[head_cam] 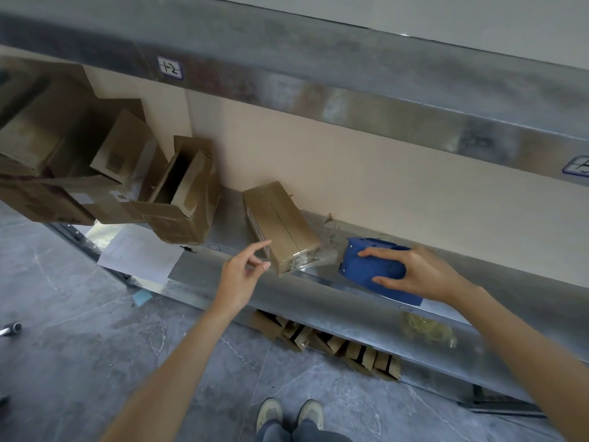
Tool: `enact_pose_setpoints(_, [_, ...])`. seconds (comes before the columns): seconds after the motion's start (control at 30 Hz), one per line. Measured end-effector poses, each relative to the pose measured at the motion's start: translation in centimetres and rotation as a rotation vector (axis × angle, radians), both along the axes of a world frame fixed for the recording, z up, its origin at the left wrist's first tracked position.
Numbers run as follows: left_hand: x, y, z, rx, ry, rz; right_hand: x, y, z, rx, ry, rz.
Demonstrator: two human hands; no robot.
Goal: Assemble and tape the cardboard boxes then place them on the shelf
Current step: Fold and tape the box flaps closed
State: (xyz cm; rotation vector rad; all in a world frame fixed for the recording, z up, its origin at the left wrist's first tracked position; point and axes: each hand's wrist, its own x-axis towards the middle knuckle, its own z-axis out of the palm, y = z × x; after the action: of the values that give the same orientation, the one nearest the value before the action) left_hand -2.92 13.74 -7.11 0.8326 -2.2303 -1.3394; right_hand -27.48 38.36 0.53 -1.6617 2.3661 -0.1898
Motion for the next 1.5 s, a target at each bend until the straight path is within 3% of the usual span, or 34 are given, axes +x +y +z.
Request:
enact_pose_setpoints(0.57, [-1.6,1.0,-3.2,-0.225,0.191,0.100,-0.2,-0.5,-0.4,0.023,0.053,-0.027])
enact_pose_setpoints(0.9, [-2.5,0.8,-4.1,-0.504,0.016,0.218,-0.2,-0.6,0.0,0.036,0.083,-0.011])
enact_pose_setpoints(1.13, [-3.6,0.1,-4.0,-0.457,0.127,0.155,-0.1,-0.4,-0.1,0.041,0.086,-0.026])
enact_pose_setpoints(1.5, [-3.6,0.2,-4.4,-0.544,-0.052,0.114,-0.2,-0.5,-0.5,0.044,0.081,-0.041])
